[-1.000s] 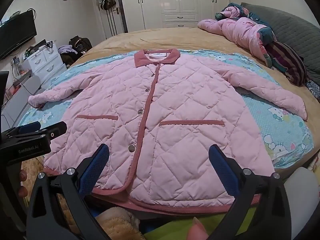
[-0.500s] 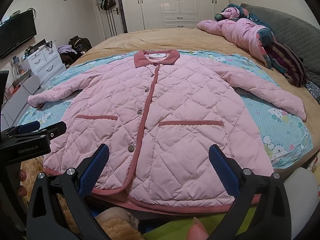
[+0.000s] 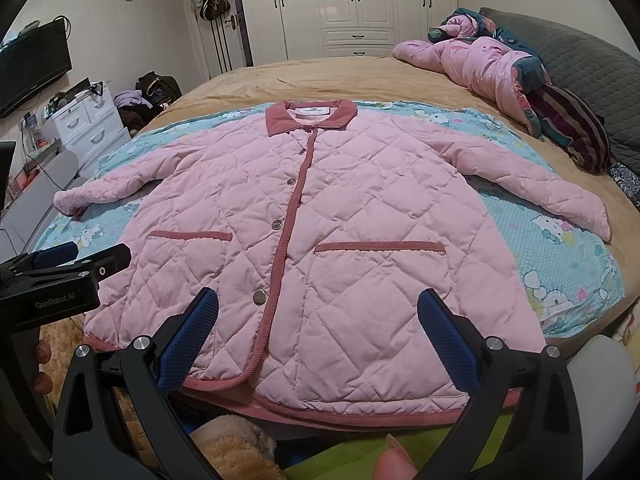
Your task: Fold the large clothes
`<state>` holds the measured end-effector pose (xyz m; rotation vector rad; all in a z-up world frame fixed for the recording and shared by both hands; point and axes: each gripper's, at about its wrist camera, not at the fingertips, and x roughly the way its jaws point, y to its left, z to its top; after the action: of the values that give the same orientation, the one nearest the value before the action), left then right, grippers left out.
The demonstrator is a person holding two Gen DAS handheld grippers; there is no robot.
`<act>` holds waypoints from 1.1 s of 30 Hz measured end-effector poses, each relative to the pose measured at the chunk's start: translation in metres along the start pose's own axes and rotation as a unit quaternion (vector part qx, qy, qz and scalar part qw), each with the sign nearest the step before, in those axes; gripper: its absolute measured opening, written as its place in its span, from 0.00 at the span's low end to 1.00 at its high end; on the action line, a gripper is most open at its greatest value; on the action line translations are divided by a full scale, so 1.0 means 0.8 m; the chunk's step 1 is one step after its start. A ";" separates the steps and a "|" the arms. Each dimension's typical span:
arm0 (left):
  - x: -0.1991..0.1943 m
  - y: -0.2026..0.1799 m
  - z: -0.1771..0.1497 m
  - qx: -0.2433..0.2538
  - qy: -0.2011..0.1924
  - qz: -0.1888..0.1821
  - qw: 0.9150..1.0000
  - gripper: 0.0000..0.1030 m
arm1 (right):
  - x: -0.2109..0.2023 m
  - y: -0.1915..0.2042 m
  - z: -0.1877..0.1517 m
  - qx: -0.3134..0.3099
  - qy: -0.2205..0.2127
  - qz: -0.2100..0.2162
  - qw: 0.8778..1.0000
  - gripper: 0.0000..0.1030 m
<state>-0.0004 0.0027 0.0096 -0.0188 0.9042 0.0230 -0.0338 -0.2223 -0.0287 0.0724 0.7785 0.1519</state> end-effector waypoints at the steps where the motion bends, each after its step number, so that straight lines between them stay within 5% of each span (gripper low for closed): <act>1: 0.000 -0.001 -0.001 0.000 -0.001 0.001 1.000 0.91 | 0.001 0.000 0.000 0.000 0.000 0.000 1.000 0.96; 33: 0.029 -0.011 0.017 0.005 0.012 -0.001 1.000 0.91 | 0.019 -0.025 0.029 0.008 -0.013 -0.017 1.000 0.96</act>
<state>0.0248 -0.0056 -0.0006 -0.0104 0.9281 0.0172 -0.0050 -0.2401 -0.0253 0.0755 0.7539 0.1124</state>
